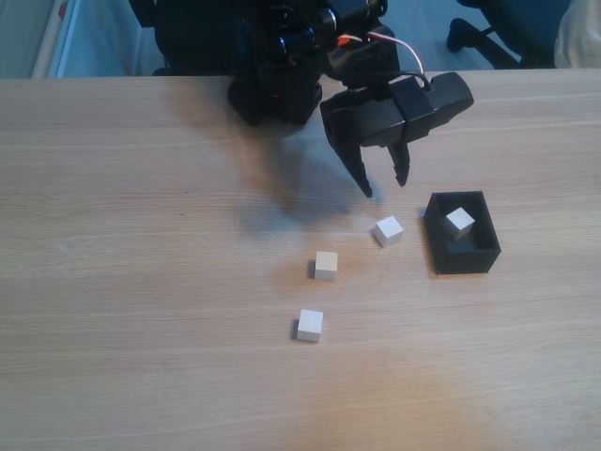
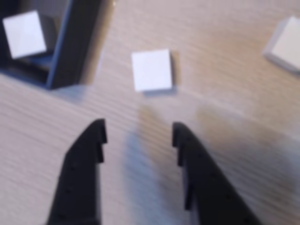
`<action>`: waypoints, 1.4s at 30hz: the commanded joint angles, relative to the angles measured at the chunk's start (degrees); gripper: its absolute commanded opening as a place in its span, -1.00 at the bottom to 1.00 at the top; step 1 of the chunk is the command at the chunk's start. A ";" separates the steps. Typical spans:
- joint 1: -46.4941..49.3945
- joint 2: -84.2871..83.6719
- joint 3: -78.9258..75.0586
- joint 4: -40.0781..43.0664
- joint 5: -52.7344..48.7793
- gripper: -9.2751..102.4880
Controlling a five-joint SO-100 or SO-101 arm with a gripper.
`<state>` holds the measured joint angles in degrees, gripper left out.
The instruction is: Pick blocks and place them in the box.
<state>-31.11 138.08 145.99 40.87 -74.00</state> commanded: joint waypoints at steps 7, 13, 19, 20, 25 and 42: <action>0.53 -7.12 -0.70 -9.40 1.32 -0.57; 0.62 -11.60 -0.35 -14.24 1.58 -0.57; 0.44 -14.68 0.97 -18.02 2.99 -0.57; 0.53 -15.21 1.14 -18.54 3.16 -0.57; 0.88 -17.84 1.32 -21.18 3.69 -0.57; 1.93 -24.96 0.79 -28.30 2.11 -0.61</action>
<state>-29.00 112.94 147.48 13.71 -71.37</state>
